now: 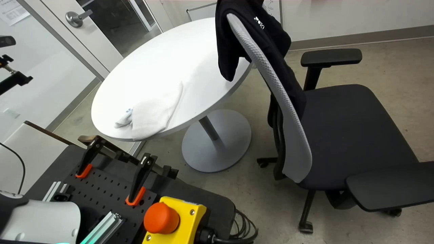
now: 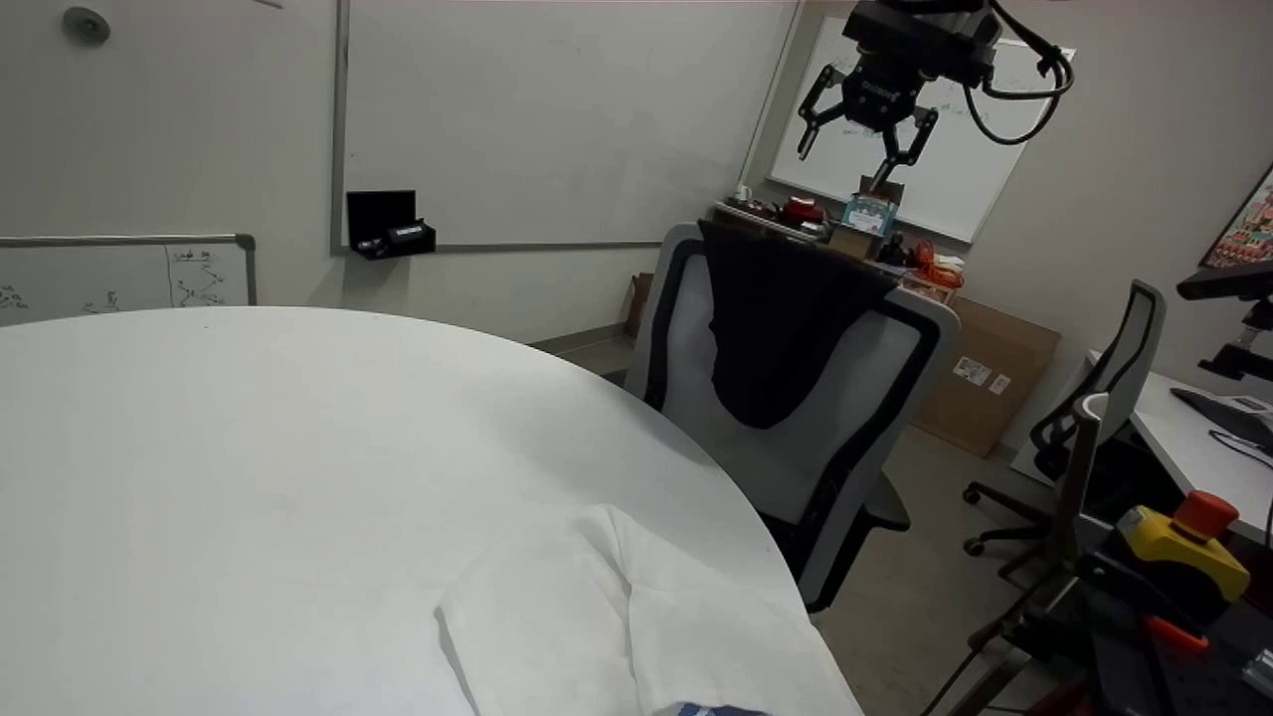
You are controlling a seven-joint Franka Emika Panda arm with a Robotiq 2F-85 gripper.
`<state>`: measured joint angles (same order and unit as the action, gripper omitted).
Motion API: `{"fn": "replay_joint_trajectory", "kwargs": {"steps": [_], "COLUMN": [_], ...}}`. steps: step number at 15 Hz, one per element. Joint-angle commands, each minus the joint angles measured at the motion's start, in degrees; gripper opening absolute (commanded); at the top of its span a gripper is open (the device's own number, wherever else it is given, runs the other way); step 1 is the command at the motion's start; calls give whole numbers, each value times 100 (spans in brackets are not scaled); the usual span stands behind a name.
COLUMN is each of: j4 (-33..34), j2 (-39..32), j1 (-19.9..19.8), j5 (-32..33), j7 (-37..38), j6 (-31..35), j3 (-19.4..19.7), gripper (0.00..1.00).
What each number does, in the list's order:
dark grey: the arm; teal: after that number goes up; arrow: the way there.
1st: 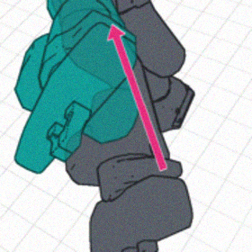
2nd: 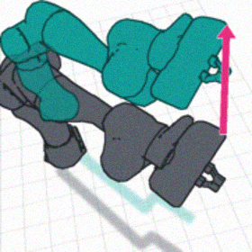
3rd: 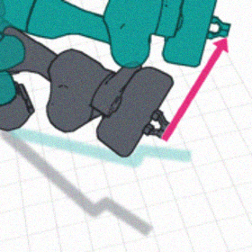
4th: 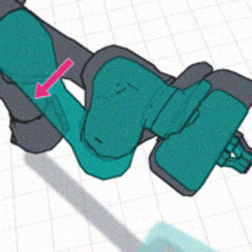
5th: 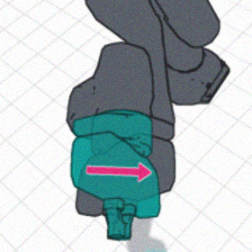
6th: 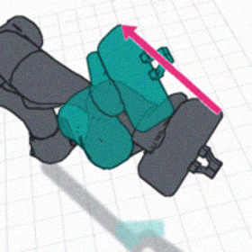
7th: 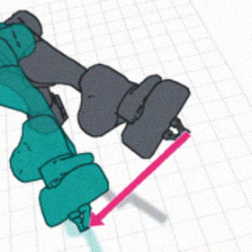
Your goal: Move the black t-shirt from the backrest of the chair to the table
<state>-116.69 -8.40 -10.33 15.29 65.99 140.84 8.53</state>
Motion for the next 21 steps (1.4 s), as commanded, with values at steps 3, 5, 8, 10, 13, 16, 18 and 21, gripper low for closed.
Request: {"fn": "replay_joint_trajectory", "kwargs": {"steps": [3, 5, 8, 10, 13, 16, 18, 21], "j4": [359, 380, 433, 462, 523, 581, 608, 639], "j2": [-565, -698, -880, -984, -1110, -1206, -1253, -1286], "j1": [343, 432, 565, 639, 728, 772, 792, 792], "j5": [284, 295, 319, 322, 309, 282, 284, 255], "j7": [1002, 1166, 1326, 1416, 1481, 1487, 1477, 1429], "j6": [-145, -181, -280, -318, -411, -525, -604, -711], "j3": [381, 447, 513, 540, 572, 588, 599, 588], "gripper": [100, 100, 100, 100, 100, 100, 100, 90]}}
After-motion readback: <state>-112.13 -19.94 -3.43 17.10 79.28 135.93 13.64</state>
